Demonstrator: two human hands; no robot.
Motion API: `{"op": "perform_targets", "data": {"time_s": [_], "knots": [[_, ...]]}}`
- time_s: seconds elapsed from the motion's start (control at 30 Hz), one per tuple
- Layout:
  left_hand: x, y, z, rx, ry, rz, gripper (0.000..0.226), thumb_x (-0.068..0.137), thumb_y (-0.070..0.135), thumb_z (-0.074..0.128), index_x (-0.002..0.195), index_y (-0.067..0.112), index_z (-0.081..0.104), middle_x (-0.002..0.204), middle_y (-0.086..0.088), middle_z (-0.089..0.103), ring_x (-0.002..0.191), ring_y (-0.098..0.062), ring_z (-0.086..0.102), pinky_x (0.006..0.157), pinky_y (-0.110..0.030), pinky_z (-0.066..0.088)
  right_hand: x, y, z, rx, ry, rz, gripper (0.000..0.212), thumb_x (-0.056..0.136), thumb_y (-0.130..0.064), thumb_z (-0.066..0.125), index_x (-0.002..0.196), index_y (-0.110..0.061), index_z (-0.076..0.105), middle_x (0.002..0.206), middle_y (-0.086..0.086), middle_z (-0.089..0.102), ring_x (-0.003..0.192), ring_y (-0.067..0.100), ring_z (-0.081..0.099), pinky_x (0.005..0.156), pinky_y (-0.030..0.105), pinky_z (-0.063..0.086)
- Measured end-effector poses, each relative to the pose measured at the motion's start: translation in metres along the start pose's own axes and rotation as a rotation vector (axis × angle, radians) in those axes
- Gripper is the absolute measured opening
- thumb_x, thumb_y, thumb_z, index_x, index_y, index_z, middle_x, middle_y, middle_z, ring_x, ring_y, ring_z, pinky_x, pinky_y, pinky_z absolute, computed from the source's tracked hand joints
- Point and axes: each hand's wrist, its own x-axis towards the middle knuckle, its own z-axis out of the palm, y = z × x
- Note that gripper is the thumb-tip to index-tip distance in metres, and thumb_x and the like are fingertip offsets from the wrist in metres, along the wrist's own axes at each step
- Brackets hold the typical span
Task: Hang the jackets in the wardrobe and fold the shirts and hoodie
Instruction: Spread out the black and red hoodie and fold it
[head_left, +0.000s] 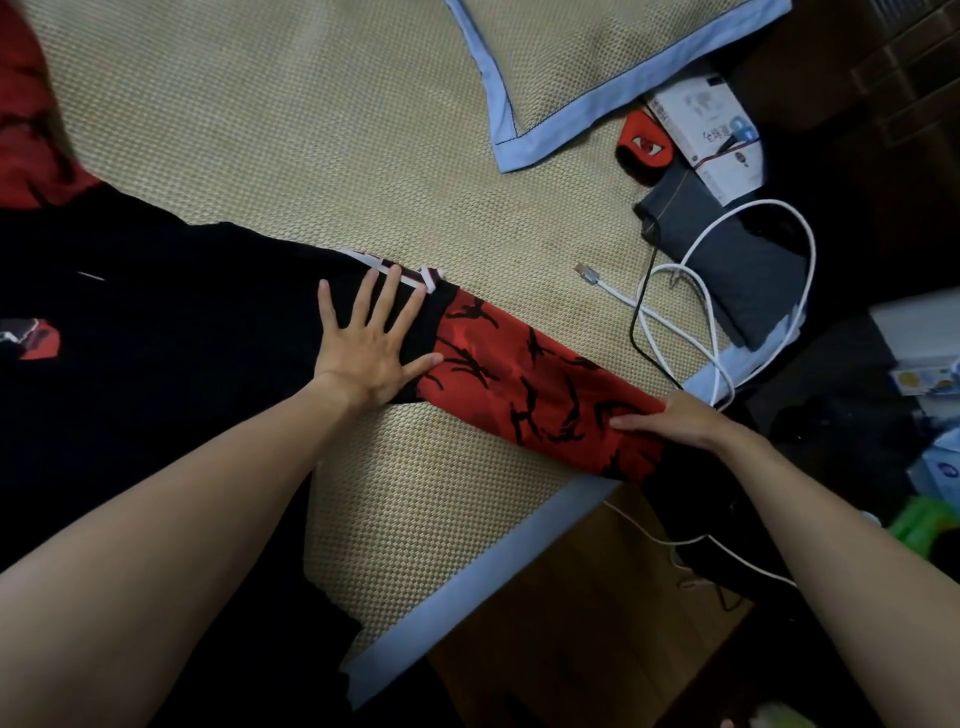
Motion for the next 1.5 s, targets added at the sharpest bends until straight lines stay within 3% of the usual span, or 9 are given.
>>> {"op": "perform_targets", "data": {"time_s": [0.17,0.27,0.33,0.43,0.67,0.97,1.1,1.27,1.5], "knots": [[0.000,0.000,-0.002,0.000,-0.040,0.004,0.091,0.084,0.085,-0.005,0.155,0.032,-0.026,0.164,-0.004,-0.031,0.152,-0.027,-0.025,0.115,-0.073,-0.005,0.009,0.010,-0.001,-0.336,0.072,0.098,0.072,0.063,-0.089,0.064,0.088,-0.022,0.071,0.095,0.005,0.073,0.087,0.023,0.068,0.083,0.036,0.054],[0.004,0.001,-0.007,-0.023,-0.099,0.009,0.091,0.083,0.086,-0.001,0.155,0.035,-0.024,0.164,-0.002,-0.030,0.153,-0.025,-0.024,0.114,-0.072,-0.009,0.005,0.000,0.004,-0.500,0.239,0.162,0.083,0.063,-0.083,0.070,0.115,-0.019,0.063,0.113,0.009,0.067,0.108,0.031,0.064,0.095,0.042,0.052],[0.005,0.000,-0.017,-0.072,-0.147,0.045,0.089,0.086,0.084,0.006,0.157,0.036,-0.017,0.166,0.000,-0.024,0.154,-0.023,-0.020,0.115,-0.068,-0.012,-0.003,-0.028,0.013,-0.630,0.434,0.045,0.083,0.070,-0.060,0.082,0.126,-0.008,0.050,0.128,0.016,0.057,0.123,0.035,0.055,0.100,0.046,0.046],[-0.012,-0.013,-0.035,-0.132,-0.053,0.073,0.077,0.097,0.070,0.014,0.161,0.029,0.001,0.170,0.001,-0.002,0.157,-0.018,-0.002,0.123,-0.056,-0.007,-0.019,-0.090,0.041,-0.659,0.550,-0.334,0.061,0.074,-0.040,0.078,0.117,-0.008,0.049,0.120,0.015,0.055,0.115,0.036,0.055,0.097,0.047,0.047],[-0.131,-0.141,-0.037,-0.109,0.174,-0.279,0.064,0.103,0.044,0.019,0.160,0.015,0.022,0.167,-0.006,0.022,0.155,-0.020,0.019,0.125,-0.054,0.008,-0.085,-0.259,0.152,-0.376,0.243,-0.883,0.027,0.094,-0.031,0.062,0.117,-0.021,0.051,0.116,-0.001,0.055,0.105,0.020,0.059,0.089,0.041,0.051],[-0.313,-0.311,-0.008,-0.294,0.487,-1.005,0.044,0.094,0.021,0.052,0.135,0.004,0.052,0.136,-0.017,0.055,0.121,-0.037,0.055,0.102,-0.053,0.040,-0.141,-0.403,0.277,-0.483,0.013,-1.027,0.035,0.092,-0.029,0.064,0.124,-0.021,0.051,0.118,-0.002,0.056,0.102,0.014,0.058,0.093,0.036,0.050],[-0.356,-0.320,0.017,-0.753,0.543,-1.263,0.026,0.093,0.026,0.055,0.115,0.013,0.059,0.108,-0.005,0.066,0.101,-0.028,0.062,0.084,-0.040,0.045,-0.172,-0.442,0.332,-0.444,-0.085,-1.072,0.030,0.090,-0.027,0.065,0.118,-0.023,0.054,0.101,-0.004,0.064,0.092,0.014,0.063,0.089,0.038,0.053],[-0.373,-0.318,0.039,-1.247,0.468,-1.086,0.028,0.092,0.043,0.067,0.079,0.019,0.064,0.068,0.007,0.060,0.064,-0.013,0.056,0.067,-0.032,0.043,-0.202,-0.467,0.391,-0.523,-0.168,-1.067,0.033,0.090,-0.038,0.068,0.115,-0.022,0.052,0.097,-0.002,0.065,0.089,0.014,0.062,0.082,0.033,0.052],[-0.402,-0.354,0.042,-1.309,0.499,-1.068,0.035,0.105,0.025,0.050,0.071,0.019,0.042,0.071,0.000,0.044,0.070,-0.015,0.041,0.070,-0.033,0.031,-0.209,-0.490,0.408,-0.839,0.048,-0.952,0.012,0.083,-0.015,0.067,0.087,-0.022,0.059,0.096,0.000,0.065,0.092,0.027,0.065,0.074,0.033,0.049]]}}
